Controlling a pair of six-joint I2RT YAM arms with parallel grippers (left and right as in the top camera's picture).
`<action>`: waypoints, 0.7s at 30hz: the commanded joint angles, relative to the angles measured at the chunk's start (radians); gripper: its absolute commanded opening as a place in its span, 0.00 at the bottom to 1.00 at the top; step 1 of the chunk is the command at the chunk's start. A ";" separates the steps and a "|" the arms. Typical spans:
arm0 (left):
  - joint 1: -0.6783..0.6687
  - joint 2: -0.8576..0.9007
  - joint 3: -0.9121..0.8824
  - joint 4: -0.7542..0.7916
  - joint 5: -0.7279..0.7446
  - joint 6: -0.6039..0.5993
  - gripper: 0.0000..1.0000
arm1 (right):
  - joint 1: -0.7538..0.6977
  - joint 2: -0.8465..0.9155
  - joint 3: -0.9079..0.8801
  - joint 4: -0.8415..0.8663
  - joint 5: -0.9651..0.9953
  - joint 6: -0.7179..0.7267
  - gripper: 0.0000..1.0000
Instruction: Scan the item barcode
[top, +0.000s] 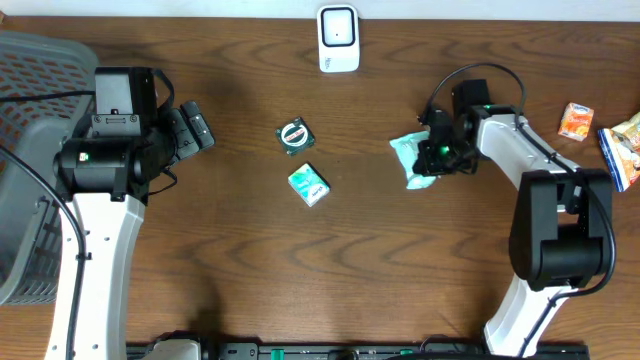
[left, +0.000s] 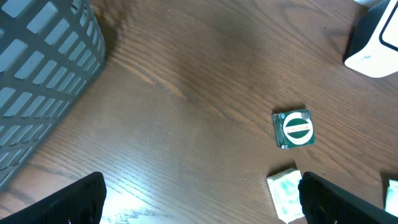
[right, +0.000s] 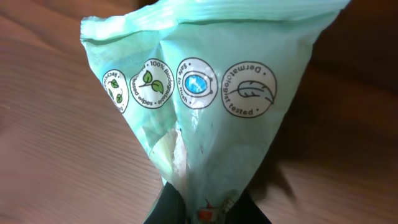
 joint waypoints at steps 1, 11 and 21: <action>0.005 0.001 0.000 0.000 -0.016 0.006 0.98 | 0.028 0.010 0.110 0.034 -0.087 0.123 0.01; 0.005 0.001 0.000 0.000 -0.016 0.006 0.98 | 0.144 0.010 0.339 0.445 -0.001 0.447 0.01; 0.005 0.001 0.000 0.000 -0.016 0.006 0.98 | 0.200 0.131 0.446 0.829 0.008 0.686 0.01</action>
